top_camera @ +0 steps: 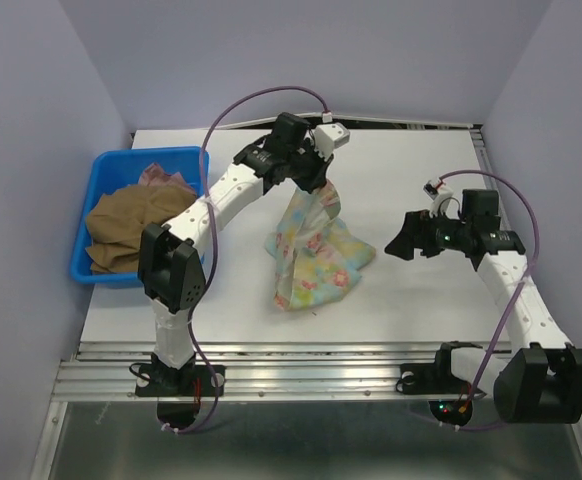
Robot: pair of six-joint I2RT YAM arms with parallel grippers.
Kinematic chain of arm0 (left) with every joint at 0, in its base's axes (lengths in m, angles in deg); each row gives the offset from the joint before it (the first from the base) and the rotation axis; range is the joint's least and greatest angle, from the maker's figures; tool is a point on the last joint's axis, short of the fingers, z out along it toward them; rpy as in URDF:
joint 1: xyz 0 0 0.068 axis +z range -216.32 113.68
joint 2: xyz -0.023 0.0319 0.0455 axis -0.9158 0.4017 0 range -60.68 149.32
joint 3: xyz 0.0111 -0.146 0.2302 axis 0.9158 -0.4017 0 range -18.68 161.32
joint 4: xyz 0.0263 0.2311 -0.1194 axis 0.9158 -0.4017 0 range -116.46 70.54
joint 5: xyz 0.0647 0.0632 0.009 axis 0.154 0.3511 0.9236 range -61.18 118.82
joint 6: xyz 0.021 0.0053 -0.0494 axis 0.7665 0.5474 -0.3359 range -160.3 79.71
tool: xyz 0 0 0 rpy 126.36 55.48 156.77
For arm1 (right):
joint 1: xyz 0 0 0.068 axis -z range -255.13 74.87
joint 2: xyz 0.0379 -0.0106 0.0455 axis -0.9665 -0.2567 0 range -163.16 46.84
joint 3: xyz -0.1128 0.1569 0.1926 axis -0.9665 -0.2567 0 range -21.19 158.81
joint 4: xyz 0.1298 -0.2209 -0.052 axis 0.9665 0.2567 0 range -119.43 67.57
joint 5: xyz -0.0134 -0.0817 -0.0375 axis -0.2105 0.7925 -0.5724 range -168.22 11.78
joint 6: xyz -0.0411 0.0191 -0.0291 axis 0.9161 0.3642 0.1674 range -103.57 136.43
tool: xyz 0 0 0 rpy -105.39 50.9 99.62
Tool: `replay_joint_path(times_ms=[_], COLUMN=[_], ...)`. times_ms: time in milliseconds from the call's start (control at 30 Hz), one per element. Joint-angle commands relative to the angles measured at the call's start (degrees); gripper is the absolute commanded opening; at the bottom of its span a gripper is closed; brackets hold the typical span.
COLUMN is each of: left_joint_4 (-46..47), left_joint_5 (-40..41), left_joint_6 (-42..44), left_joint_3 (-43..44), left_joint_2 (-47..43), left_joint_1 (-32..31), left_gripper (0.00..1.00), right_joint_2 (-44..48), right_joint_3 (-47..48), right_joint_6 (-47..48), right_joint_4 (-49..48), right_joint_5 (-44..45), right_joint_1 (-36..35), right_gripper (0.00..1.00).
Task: Fold and stack the skirts
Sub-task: Move the skirt to the center of the board, then flatten the skirt out
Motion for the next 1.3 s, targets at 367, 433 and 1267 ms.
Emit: replay_joint_path(times_ms=[367, 433, 1267], left_joint_4=[1.94, 1.33, 0.71], left_joint_5=[-2.74, -2.74, -4.84], left_joint_6=[-6.10, -6.19, -6.46], left_joint_3=[-13.87, -12.99, -12.81], left_joint_2=[0.08, 1.13, 4.39], left_joint_1=[13.77, 13.86, 15.00], left_gripper=[0.00, 0.00, 0.12], right_joint_2=[-9.57, -12.12, -32.60], right_joint_3=[0.55, 1.51, 10.74], right_joint_6=[5.56, 8.64, 29.21], right_joint_4=[-24.27, -24.62, -38.24], right_joint_5=[15.01, 18.87, 36.11], right_joint_1=[-25.61, -28.88, -49.81], right_gripper=[0.74, 0.74, 0.73])
